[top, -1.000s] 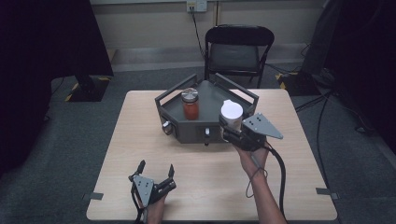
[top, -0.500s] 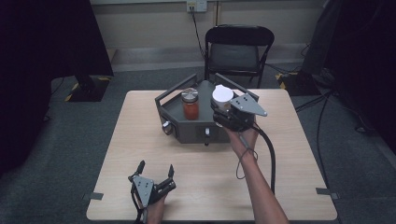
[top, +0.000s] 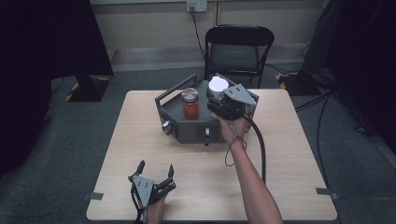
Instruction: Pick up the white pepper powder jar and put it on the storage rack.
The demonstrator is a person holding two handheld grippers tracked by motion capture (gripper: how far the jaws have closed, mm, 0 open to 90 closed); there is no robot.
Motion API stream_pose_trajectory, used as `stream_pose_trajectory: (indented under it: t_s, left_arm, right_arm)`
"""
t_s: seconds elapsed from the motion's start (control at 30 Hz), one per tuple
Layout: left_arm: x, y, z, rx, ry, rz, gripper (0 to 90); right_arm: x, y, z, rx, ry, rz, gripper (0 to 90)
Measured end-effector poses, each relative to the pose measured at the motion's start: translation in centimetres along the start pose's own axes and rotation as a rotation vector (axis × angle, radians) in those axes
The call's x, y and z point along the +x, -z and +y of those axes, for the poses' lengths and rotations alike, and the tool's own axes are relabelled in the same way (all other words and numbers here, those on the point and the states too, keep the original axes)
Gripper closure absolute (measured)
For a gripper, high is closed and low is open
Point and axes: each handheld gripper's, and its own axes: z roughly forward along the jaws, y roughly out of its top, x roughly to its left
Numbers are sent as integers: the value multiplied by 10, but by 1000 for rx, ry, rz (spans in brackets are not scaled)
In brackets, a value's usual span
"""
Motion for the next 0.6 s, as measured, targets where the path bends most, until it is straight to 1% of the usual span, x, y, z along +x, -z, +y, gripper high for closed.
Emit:
stream_pose_trajectory:
  t_s: [0.13, 0.27, 0.6]
  left_arm:
    - [0, 0, 0, 0, 0, 0, 1]
    - [0, 0, 0, 0, 0, 0, 1]
    - [0, 0, 0, 0, 0, 0, 1]
  right_arm:
    - [2, -9, -2, 13, -5, -12, 302]
    - [0, -15, -4, 27, -30, -12, 302]
    - [0, -17, -11, 55, -32, -7, 302]
